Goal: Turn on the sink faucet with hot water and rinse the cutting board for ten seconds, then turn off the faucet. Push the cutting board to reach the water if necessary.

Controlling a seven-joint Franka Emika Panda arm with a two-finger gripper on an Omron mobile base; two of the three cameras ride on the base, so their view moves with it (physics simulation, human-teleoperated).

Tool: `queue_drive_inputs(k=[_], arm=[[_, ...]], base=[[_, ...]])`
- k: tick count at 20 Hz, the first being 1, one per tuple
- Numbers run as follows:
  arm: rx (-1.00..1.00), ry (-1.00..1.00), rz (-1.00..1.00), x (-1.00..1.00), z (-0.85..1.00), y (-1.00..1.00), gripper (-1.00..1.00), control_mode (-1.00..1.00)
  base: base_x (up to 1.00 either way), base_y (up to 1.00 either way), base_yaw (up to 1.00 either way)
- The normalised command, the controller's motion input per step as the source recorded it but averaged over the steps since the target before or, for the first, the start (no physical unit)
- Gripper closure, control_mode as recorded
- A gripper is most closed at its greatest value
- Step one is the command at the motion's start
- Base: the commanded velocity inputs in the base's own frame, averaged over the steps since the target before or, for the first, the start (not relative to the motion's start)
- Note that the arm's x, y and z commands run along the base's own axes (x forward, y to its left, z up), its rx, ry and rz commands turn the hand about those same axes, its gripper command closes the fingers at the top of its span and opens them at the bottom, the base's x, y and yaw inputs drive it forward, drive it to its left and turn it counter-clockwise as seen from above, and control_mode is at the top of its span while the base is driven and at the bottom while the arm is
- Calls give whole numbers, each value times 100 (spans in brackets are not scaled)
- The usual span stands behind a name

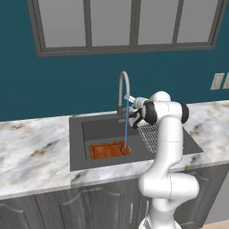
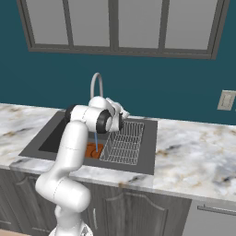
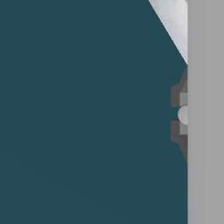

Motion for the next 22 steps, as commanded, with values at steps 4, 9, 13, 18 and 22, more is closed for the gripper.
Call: queue_drive_inputs(k=[4,9,13,18,22], arm=[[0,0,0,0,0,0,100,-100],[0,1,0,-2,0,-1,100,-100],[0,6,1,-16,0,-16,100,-100],[0,3,3,-33,0,-22,100,-100],[0,1,3,-48,0,-22,100,-100]], base=[[0,0,0],[0,0,0],[0,0,0],[0,0,0],[0,0,0]])
